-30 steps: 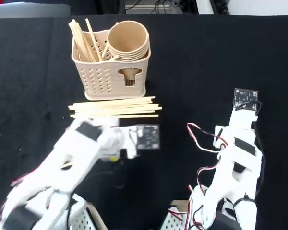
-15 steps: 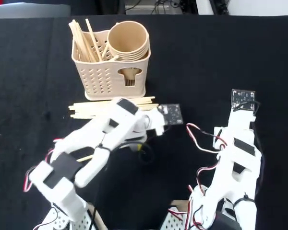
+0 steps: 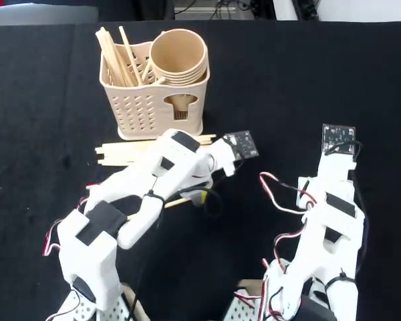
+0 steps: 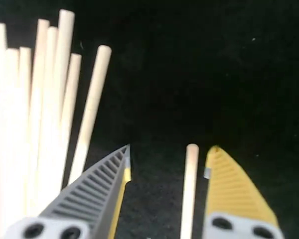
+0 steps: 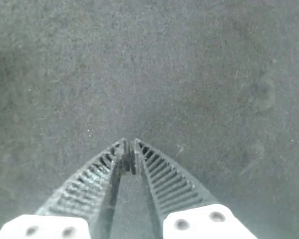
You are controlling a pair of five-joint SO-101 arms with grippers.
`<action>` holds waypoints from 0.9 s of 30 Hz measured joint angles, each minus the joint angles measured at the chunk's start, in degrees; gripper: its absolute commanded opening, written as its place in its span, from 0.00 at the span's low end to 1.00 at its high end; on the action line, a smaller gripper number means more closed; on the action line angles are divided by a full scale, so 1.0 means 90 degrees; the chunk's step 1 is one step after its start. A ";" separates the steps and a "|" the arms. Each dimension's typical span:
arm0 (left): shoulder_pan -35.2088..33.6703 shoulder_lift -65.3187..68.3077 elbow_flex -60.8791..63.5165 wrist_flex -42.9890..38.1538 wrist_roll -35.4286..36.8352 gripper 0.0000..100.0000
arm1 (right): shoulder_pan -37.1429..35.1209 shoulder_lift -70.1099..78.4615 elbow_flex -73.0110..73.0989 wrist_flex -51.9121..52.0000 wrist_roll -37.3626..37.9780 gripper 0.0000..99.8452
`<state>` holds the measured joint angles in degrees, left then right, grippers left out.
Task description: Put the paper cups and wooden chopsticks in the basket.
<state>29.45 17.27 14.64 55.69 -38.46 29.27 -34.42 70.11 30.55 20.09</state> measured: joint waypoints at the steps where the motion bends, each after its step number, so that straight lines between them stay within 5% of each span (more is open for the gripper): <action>1: 0.0000 0.0000 0.0000 0.0000 0.0039 0.15 | 0.0000 0.0000 0.0000 0.0000 0.0000 0.03; 9: 0.0264 0.0039 -0.0020 0.0567 0.0117 0.03 | 0.0000 0.0000 0.0000 0.0000 0.0000 0.03; 27: 0.0664 0.0000 -0.1016 0.2716 0.0703 0.03 | 0.0000 0.0000 0.0000 0.0000 0.0000 0.03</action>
<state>35.43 17.27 5.49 80.13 -32.13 29.27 -34.42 70.11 30.55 20.09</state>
